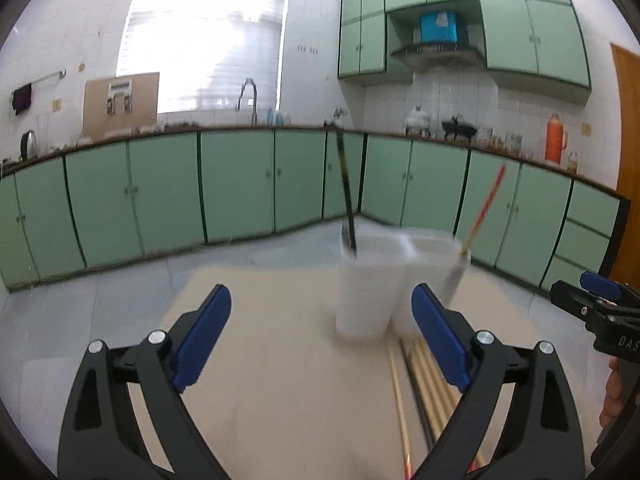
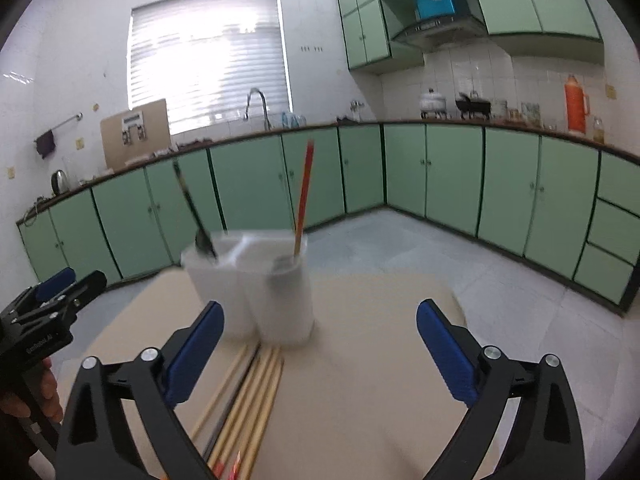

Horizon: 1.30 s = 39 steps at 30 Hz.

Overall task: Organize utensils
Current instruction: 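Return both open tools over the remaining chopsticks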

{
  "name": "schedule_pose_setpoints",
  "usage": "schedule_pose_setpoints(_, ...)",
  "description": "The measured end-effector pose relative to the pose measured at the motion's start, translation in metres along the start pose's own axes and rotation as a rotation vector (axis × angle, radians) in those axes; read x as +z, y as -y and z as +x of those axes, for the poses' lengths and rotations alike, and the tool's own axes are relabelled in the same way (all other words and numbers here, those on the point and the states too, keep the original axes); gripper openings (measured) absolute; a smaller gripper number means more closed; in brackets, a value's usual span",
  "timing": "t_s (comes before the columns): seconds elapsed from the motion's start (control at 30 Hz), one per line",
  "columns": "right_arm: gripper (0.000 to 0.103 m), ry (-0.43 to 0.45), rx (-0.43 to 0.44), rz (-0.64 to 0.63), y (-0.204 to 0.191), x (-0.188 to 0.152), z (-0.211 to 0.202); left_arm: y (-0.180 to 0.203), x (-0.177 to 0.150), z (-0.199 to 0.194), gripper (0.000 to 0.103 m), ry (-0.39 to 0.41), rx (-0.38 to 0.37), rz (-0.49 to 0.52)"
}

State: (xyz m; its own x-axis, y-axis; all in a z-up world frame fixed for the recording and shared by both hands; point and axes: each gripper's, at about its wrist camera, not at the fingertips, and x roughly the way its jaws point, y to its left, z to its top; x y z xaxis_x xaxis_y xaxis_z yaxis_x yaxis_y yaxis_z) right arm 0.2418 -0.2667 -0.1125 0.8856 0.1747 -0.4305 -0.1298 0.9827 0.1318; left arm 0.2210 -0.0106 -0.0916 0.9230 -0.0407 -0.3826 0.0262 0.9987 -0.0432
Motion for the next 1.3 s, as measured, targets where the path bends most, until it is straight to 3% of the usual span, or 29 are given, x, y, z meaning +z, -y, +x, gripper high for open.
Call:
schedule_pose_setpoints(0.2, 0.095, -0.025, -0.039, 0.016, -0.005, -0.045, -0.013, -0.004, -0.041, -0.011, 0.089, -0.056, 0.034, 0.033)
schedule_pose_setpoints(0.37, 0.093, -0.086, -0.022, 0.042, -0.009, -0.067, -0.024, -0.005, -0.066, -0.021, 0.089, -0.125, 0.025, 0.019)
schedule_pose_setpoints(0.57, 0.073, -0.202, -0.002, -0.024, -0.026, -0.088, -0.032, 0.003, -0.079, -0.03, 0.088, -0.204, -0.002, 0.068)
schedule_pose_setpoints(0.8, 0.039, -0.321, 0.04, -0.038, -0.042, -0.117, -0.03, 0.017, -0.094, -0.033, 0.076, -0.284, -0.018, 0.107)
schedule_pose_setpoints(0.9, 0.03, -0.345, 0.039, -0.059, -0.047, -0.125, -0.03, 0.022, -0.102, -0.031, 0.069, -0.336, -0.033, 0.117)
schedule_pose_setpoints(1.3, 0.024, -0.367, 0.101, -0.057, -0.053, -0.125, -0.036, 0.037, -0.112, -0.024, 0.065, -0.419, -0.102, 0.139)
